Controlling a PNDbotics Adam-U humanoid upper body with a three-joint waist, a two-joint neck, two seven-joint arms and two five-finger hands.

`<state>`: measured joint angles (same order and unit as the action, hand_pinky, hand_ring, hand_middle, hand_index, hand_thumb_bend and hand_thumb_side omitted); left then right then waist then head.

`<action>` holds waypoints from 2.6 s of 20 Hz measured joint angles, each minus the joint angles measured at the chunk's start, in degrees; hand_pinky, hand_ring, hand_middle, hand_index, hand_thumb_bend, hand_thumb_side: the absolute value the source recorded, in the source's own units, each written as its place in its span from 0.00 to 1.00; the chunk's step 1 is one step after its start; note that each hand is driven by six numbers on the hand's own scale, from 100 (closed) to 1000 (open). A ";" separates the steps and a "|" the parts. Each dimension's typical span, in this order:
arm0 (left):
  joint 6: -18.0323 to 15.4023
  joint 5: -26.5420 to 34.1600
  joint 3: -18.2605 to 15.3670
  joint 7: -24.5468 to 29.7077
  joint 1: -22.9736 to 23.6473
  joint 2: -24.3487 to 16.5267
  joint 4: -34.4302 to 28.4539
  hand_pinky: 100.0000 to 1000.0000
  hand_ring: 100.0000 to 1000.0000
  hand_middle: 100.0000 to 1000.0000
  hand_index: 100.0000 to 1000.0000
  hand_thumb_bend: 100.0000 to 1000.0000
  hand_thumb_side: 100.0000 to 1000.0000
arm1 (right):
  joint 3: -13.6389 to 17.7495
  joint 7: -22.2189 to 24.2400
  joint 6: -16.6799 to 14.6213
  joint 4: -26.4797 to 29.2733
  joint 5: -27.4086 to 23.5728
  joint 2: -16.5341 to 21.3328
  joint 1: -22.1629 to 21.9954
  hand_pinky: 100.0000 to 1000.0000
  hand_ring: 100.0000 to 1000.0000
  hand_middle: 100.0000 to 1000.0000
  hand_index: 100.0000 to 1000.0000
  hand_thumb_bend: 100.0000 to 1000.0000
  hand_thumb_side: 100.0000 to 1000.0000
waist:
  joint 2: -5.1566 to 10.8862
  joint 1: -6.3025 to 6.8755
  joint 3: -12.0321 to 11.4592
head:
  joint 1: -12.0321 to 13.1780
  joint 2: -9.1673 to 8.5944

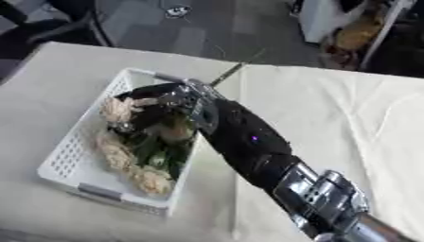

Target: Pick up objects on the table and place them in the box.

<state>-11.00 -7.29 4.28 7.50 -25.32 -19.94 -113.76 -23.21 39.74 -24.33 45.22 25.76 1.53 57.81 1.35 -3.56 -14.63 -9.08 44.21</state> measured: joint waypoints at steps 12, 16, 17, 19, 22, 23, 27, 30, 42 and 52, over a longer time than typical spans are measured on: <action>-0.51 0.03 0.15 0.73 0.02 -0.03 0.00 0.53 0.64 0.57 0.75 0.00 0.72 | -3.68 5.56 5.56 1.52 -13.31 2.81 0.61 1.00 1.00 1.00 1.00 0.00 1.00 | 0.35 -0.23 0.08 | 0.52 0.00; -0.93 0.19 -0.20 0.76 0.43 -0.16 -0.01 0.53 0.63 0.57 0.75 0.00 0.82 | -9.11 3.88 3.88 3.78 -13.26 7.94 2.90 1.00 1.00 1.00 1.00 0.11 1.00 | 1.33 -1.16 0.84 | 2.10 0.00; -1.06 0.13 -0.46 0.62 0.65 -0.26 -0.01 0.53 0.63 0.57 0.75 0.00 0.72 | -10.60 3.29 3.29 5.14 -13.29 9.86 3.44 1.00 1.00 1.00 1.00 0.14 1.00 | 1.65 -1.44 1.00 | 2.58 0.00; -1.36 -0.10 -1.03 0.24 1.09 -0.74 -0.01 0.53 0.63 0.57 0.75 0.00 0.72 | -13.44 2.34 2.34 8.41 -13.71 14.09 3.79 1.00 1.00 1.00 1.00 0.16 1.00 | 2.22 -2.07 1.18 | 3.62 0.00; -1.48 -0.51 -1.79 -0.52 1.49 -1.12 -0.01 0.53 0.63 0.58 0.75 0.00 0.72 | -16.69 1.81 1.81 14.92 -16.08 20.59 3.76 1.00 1.00 1.00 1.00 0.16 1.00 | 2.67 -2.54 1.31 | 5.52 0.00; -1.44 -0.61 -1.91 -0.75 1.57 -1.13 -0.01 0.53 0.63 0.58 0.75 0.00 0.72 | -17.36 1.93 1.93 17.22 -17.27 22.61 3.61 1.00 1.00 1.00 1.00 0.16 1.00 | 2.70 -2.59 1.37 | 6.07 0.00; -1.27 -1.04 -2.19 -1.21 1.62 -1.15 -0.01 0.53 0.63 0.58 0.75 0.00 0.72 | -18.47 3.61 3.61 24.55 -21.47 28.07 3.30 1.00 1.00 1.00 1.00 0.13 1.00 | 2.93 -2.70 1.49 | 7.65 0.00; -1.18 -1.19 -2.24 -1.45 1.94 -1.17 -0.01 0.53 0.64 0.58 0.75 0.00 0.72 | -18.59 5.05 5.05 27.73 -23.62 29.88 3.08 1.00 1.00 1.00 1.00 0.11 1.00 | 2.96 -2.71 1.75 | 8.12 0.00; -1.01 -1.58 -2.37 -1.36 2.08 -1.63 -0.01 0.53 0.63 0.58 0.75 0.00 0.72 | -16.94 7.94 7.94 31.93 -27.43 30.46 3.89 1.00 1.00 1.00 1.00 0.02 1.00 | 3.20 -2.71 1.84 | 8.54 0.00; -0.75 -1.75 -2.54 -1.54 2.65 -1.69 -0.01 0.53 0.64 0.58 0.75 0.00 0.72 | -1.95 8.31 8.31 39.62 -31.95 36.89 -1.71 0.72 0.91 0.89 0.92 0.00 0.28 | 3.18 -2.57 3.28 | 9.62 0.00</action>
<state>-11.76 -9.04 1.74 5.96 -22.68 -21.62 -113.77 -25.16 48.05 -16.02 84.84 -6.19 38.41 56.10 4.53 -6.13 -11.35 0.54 44.21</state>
